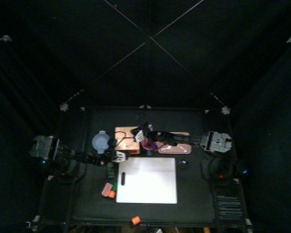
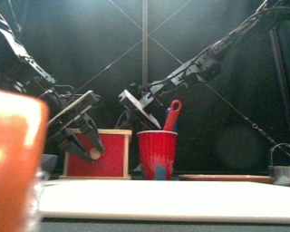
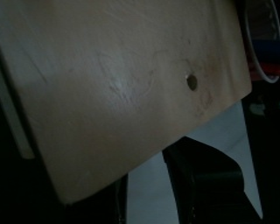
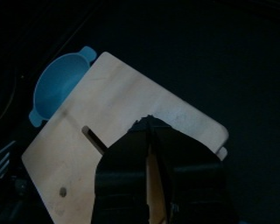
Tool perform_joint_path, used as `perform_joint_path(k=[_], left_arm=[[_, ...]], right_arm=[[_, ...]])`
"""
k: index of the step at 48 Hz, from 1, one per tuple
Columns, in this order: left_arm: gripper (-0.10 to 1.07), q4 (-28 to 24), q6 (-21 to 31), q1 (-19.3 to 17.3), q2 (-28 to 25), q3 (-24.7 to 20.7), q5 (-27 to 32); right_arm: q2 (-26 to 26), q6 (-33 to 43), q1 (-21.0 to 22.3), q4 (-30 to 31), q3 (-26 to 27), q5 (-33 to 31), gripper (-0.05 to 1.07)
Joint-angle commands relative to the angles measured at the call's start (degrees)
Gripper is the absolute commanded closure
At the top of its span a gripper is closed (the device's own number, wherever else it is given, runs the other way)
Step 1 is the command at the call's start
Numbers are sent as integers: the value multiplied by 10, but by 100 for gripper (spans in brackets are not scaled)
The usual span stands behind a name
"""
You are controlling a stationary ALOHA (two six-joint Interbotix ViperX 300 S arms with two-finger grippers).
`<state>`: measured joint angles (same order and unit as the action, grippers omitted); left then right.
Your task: Put carrot in drawer
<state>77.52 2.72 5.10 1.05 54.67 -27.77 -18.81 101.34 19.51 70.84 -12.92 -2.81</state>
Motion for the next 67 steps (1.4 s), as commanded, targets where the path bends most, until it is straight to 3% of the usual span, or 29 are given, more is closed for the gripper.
perform_joint_path(k=[1,36,67], left_arm=[[41,7,2,14,4,-4,2],[41,71,3,110,7,-9,3],[41,96,3,153,10,-22,3]], right_arm=[[9,0,-1,-1,-6,-1,75],[10,0,0,-2,-12,-1,75],[9,0,-2,-2,-13,-1,75]])
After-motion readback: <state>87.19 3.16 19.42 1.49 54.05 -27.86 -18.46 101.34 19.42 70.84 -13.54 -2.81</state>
